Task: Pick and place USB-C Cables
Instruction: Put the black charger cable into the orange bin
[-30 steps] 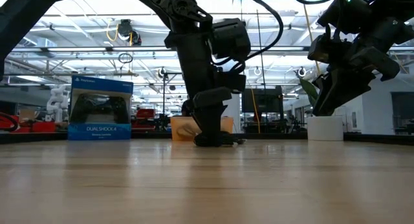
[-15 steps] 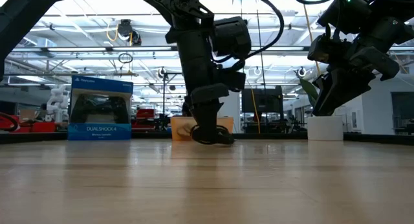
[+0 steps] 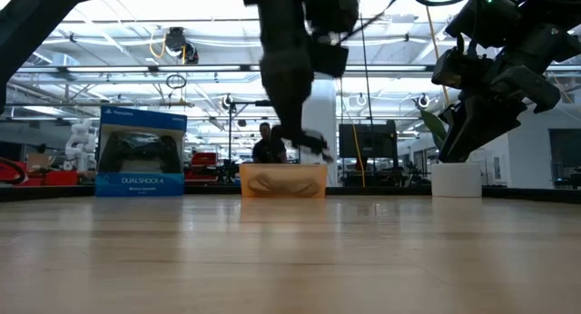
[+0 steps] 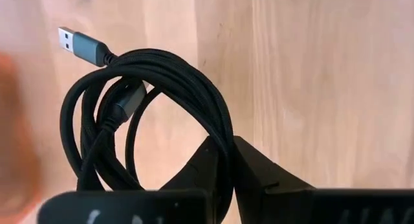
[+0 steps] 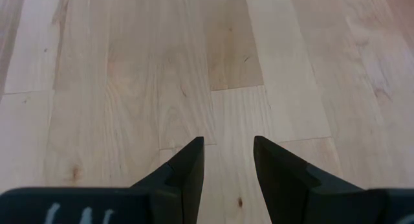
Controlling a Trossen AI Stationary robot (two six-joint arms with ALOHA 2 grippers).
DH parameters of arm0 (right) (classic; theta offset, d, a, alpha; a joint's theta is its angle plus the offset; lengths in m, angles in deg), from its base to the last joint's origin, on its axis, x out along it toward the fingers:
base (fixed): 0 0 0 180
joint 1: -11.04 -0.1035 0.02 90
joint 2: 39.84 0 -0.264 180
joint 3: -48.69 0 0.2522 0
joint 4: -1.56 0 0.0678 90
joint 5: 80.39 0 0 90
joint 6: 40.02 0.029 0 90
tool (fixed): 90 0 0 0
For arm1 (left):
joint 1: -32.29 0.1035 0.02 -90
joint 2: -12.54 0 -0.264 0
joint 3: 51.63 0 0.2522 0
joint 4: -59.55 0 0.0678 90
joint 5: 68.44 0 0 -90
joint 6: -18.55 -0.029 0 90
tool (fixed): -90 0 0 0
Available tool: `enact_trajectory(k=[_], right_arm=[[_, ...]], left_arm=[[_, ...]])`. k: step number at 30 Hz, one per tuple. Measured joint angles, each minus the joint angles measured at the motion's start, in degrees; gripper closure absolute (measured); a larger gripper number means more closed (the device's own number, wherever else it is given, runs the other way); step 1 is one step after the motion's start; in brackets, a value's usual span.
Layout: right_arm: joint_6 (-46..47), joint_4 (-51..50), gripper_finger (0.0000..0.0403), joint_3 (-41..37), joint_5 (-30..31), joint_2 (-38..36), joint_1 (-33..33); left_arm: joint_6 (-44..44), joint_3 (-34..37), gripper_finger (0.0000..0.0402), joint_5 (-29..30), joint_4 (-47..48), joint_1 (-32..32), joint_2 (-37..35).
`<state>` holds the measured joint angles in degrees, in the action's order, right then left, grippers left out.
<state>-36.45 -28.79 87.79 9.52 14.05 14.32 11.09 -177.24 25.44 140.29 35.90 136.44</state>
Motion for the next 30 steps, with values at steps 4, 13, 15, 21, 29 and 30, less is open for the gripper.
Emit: enact_trajectory(k=[4, 13, 15, 21, 29, 30], right_arm=[[0.05, 0.0, 0.0275, 0.0, 0.0, 0.0, -0.01], [0.26, -0.01, 0.0275, 0.0, 0.0, 0.0, -0.01], [0.26, 0.02, 0.0275, 0.0, 0.0, 0.02, 0.0], [0.28, 0.07, 0.0275, 0.0, 0.0, 0.02, -0.01], [0.49, -0.08, 0.0275, 0.0, 0.0, 0.02, -0.01], [0.5, 0.02, 0.0275, 0.0, 0.0, 0.02, -0.01]], left_arm=[[-2.72, -8.73, 0.037, 0.09, 8.13, 0.74, 0.0], [-7.27, -22.88, 0.036, 0.04, 17.85, 2.78, -0.9], [-8.68, -22.48, 0.0368, -0.93, 18.51, 3.46, -2.11], [-9.07, -22.54, 0.0366, -4.4, 20.19, 5.21, -4.49], [-9.01, -22.54, 0.0366, -4.54, 21.84, 5.47, -8.61], [-9.0, -22.52, 0.0369, -4.55, 22.06, 5.47, -9.33]])
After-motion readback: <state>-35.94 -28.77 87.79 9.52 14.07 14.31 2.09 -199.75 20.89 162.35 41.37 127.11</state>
